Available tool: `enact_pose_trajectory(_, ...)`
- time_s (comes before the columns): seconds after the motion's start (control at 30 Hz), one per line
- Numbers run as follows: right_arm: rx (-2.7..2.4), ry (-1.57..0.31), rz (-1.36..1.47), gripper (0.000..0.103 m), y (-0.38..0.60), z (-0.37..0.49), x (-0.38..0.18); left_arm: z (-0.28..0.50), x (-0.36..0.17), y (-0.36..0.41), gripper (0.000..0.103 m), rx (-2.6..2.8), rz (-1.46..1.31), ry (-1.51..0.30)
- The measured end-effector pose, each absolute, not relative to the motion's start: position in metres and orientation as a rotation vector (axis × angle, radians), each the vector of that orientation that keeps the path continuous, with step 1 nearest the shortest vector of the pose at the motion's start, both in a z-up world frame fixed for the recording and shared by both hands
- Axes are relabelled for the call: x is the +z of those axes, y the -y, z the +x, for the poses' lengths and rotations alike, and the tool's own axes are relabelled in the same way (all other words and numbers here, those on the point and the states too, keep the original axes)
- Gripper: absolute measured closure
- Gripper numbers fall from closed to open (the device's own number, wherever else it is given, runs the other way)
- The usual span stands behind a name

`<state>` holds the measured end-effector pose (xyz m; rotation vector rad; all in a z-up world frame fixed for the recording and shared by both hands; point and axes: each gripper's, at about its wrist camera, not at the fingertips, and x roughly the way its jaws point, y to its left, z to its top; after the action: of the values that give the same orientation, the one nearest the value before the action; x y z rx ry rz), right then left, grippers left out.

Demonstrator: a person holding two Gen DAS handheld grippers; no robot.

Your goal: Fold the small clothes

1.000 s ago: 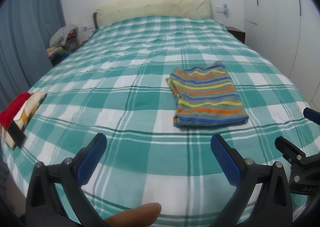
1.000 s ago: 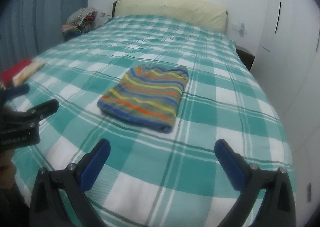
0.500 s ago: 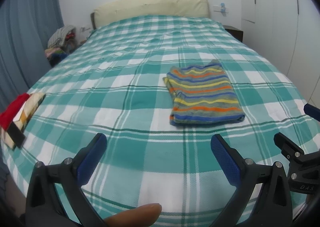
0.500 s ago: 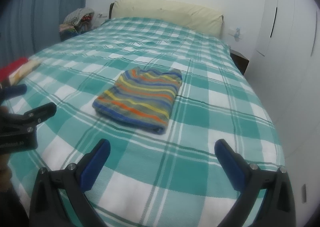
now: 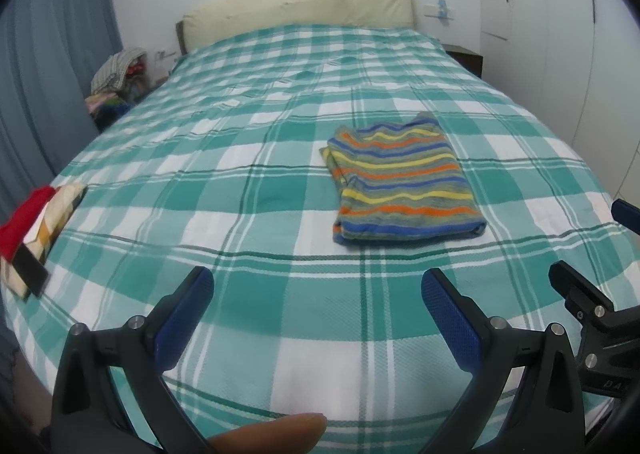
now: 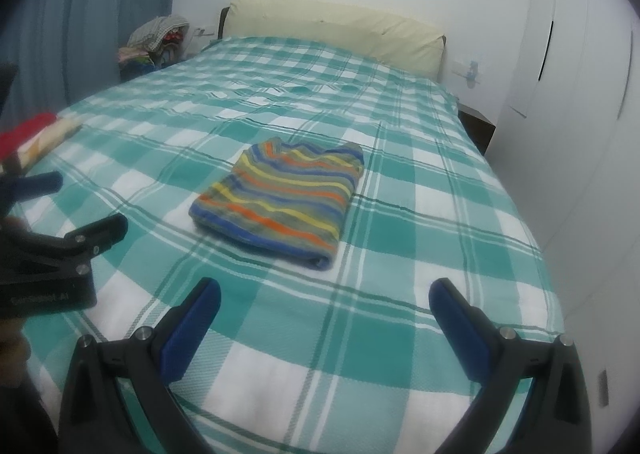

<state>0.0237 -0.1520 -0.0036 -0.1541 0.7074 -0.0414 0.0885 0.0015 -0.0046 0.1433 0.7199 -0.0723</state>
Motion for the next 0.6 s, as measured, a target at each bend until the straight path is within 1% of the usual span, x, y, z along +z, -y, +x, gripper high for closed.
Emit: enact_pose_trajectory(0.6, -0.07, -0.705, -0.151, 0.0, 0.1457, 0.0233, 0.0003, 0.0878, -0.0096, 0.0033, 0.0, -0.083, 0.151, -0.736)
